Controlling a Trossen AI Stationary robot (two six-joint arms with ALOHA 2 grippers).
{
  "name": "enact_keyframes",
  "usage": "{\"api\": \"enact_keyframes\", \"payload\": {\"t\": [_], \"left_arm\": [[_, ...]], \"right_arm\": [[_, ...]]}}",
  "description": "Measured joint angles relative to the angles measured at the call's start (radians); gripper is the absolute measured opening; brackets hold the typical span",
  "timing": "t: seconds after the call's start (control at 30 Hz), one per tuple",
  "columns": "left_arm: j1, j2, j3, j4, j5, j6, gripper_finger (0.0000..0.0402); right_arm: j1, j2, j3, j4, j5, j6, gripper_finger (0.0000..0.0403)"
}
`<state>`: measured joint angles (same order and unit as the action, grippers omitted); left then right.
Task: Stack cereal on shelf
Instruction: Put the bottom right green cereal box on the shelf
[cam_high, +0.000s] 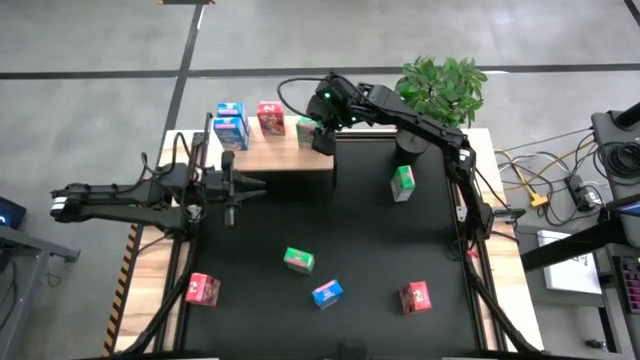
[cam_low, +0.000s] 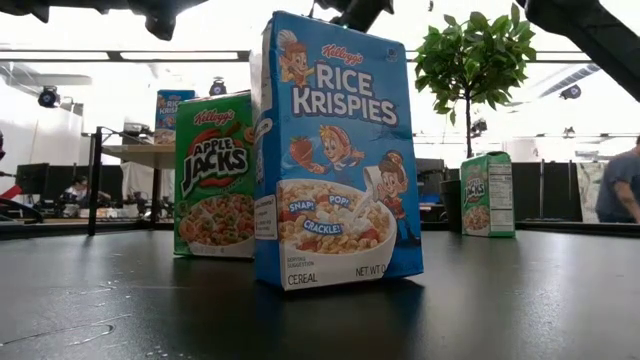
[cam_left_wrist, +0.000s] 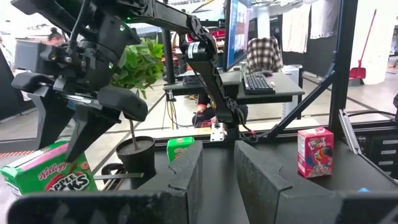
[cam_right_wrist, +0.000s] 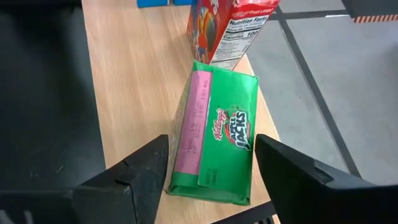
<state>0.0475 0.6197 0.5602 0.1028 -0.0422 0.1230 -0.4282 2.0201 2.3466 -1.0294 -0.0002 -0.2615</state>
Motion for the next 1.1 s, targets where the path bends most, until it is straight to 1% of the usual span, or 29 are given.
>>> {"api": "enact_keyframes", "payload": {"t": [0.2,0.4,0.6,0.77,0.87,1.03,1.1], "left_arm": [[0.0,0.0,-0.002,-0.015,0.0,0.0,0.0076],[0.0,0.008,-0.023,-0.017,0.0,0.016,0.0076],[0.0,0.006,-0.023,-0.033,0.0,0.018,0.0076],[0.0,0.008,-0.023,-0.035,0.0,0.022,0.0076],[0.0,0.013,-0.023,-0.037,0.0,0.023,0.0076],[0.0,0.021,-0.023,-0.038,0.0,0.023,0.0076],[0.0,0.021,-0.023,-0.039,0.0,0.023,0.0076]], "right_arm": [[0.0,-0.005,0.007,0.002,0.0,0.007,0.0238],[0.013,-0.056,0.009,0.019,0.002,0.047,0.023],[0.08,-0.094,0.01,0.015,-0.001,0.07,0.0199],[0.155,-0.079,0.005,-0.05,0.008,0.077,0.0151],[0.185,-0.049,-0.001,-0.093,0.08,0.095,0.0117],[0.203,0.0,-0.007,-0.124,0.285,0.099,0.0058],[0.2,0.021,-0.007,-0.111,0.324,0.083,0.0038]]}}
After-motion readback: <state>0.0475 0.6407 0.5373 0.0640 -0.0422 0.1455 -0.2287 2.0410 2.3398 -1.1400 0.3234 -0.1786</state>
